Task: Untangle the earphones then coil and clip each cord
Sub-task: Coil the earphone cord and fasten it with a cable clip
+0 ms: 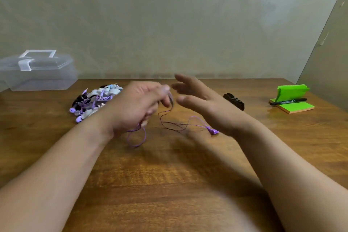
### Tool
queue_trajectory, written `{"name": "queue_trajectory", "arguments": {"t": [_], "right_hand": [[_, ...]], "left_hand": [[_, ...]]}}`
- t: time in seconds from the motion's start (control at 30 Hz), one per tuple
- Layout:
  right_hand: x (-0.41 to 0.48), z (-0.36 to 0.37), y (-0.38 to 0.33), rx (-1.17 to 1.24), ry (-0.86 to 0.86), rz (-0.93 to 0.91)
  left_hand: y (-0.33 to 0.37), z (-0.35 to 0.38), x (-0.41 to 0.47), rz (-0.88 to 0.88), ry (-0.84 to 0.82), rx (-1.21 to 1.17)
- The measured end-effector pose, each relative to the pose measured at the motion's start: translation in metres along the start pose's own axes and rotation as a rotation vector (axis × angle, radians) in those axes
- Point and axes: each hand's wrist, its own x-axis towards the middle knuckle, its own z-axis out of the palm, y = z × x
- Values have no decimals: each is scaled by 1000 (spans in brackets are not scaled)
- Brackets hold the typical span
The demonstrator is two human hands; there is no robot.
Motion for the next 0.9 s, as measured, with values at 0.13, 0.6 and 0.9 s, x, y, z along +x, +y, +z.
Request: {"name": "queue_trajectory", "arguments": {"t": [0.13, 0.6, 0.9], "right_hand": [[-2, 11, -11, 19, -135, -7], [5, 24, -9, -51, 95, -40], [5, -10, 22, -550, 124, 238]], "left_hand": [[-4, 4, -2, -66, -104, 79], [6, 1, -9, -45, -196, 213], [-2, -34, -6, -48, 14, 60]]}}
